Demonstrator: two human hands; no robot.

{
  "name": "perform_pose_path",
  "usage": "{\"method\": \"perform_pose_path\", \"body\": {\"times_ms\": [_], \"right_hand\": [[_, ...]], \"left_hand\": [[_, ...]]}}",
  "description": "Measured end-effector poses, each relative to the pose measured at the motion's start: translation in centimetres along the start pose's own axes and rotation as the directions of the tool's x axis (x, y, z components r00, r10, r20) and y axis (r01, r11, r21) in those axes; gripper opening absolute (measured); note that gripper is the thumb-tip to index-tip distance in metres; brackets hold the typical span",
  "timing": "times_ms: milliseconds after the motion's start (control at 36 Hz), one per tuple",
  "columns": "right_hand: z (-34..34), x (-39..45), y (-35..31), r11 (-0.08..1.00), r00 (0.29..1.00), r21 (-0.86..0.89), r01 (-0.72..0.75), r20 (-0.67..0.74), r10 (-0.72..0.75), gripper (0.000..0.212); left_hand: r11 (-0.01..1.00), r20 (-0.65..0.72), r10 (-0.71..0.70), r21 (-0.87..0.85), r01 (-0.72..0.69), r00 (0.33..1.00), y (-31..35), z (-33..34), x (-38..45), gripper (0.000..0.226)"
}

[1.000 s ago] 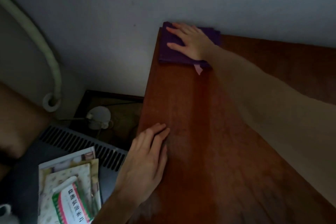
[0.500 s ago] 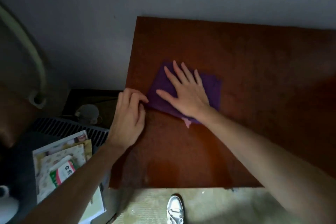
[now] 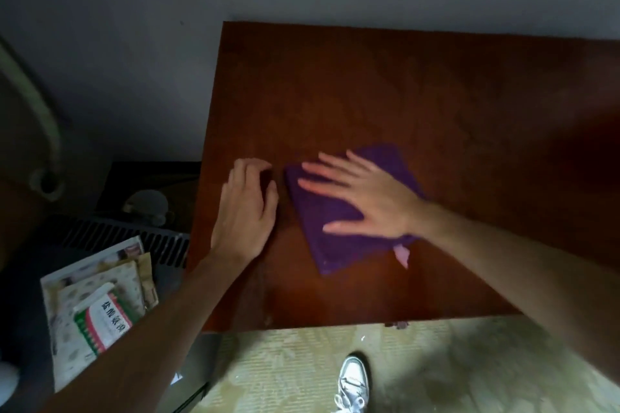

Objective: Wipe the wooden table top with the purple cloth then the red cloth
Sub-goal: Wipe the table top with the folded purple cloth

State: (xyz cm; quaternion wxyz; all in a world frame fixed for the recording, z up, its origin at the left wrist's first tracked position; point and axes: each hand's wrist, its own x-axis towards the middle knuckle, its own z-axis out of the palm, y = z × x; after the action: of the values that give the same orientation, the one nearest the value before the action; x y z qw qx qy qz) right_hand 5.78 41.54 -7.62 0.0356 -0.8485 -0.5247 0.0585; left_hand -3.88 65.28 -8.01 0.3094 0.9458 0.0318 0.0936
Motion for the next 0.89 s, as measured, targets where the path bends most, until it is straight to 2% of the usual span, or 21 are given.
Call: {"method": "perform_pose_path", "body": {"times_ms": [139,306,417,500,611,694,778,889], "right_hand": [[-2.0,6.9,10.2,0.999,0.999,-0.008,-0.034,0.023,0.034,0.077],[-4.1,14.1,18.8,0.996,0.995,0.016,-0.092,0.026,0.092,0.084],[-5.1,17.3,22.4,0.976,0.978,0.062,-0.209,-0.001,0.209,0.093],[-5.1,18.5,23.9,0.925,0.927,0.119,-0.36,-0.068,0.369,0.105],[-4.4,18.9,23.4,0.861,0.858,0.134,-0.491,-0.095,0.504,0.085],[-4.3,17.2,21.2,0.804,0.808,0.19,-0.564,-0.073,0.584,0.087],[-3.8,13.3,17.6,0.802,0.816,0.219,-0.556,-0.039,0.576,0.085],[-2.0,5.7,11.1,0.839,0.845,0.144,-0.525,-0.028,0.534,0.09]], "left_hand": [[0.98,0.137,0.062,0.18,-0.086,0.989,0.5,0.5,-0.1,0.048],[0.964,0.2,0.028,0.255,-0.08,0.979,0.5,0.7,0.0,0.051],[0.963,0.209,0.011,0.261,-0.066,0.978,0.5,0.6,0.0,0.051],[0.966,0.191,0.018,0.251,-0.067,0.981,0.4,0.6,0.1,0.051],[0.963,0.169,0.049,0.253,-0.091,0.984,0.1,0.7,0.1,0.051],[0.967,0.155,0.052,0.239,-0.089,0.986,0.3,0.6,0.1,0.051],[0.967,0.152,0.055,0.238,-0.091,0.987,0.4,0.5,0.0,0.051],[0.954,0.138,0.089,0.272,-0.124,0.986,0.5,0.4,-0.1,0.049]]}}
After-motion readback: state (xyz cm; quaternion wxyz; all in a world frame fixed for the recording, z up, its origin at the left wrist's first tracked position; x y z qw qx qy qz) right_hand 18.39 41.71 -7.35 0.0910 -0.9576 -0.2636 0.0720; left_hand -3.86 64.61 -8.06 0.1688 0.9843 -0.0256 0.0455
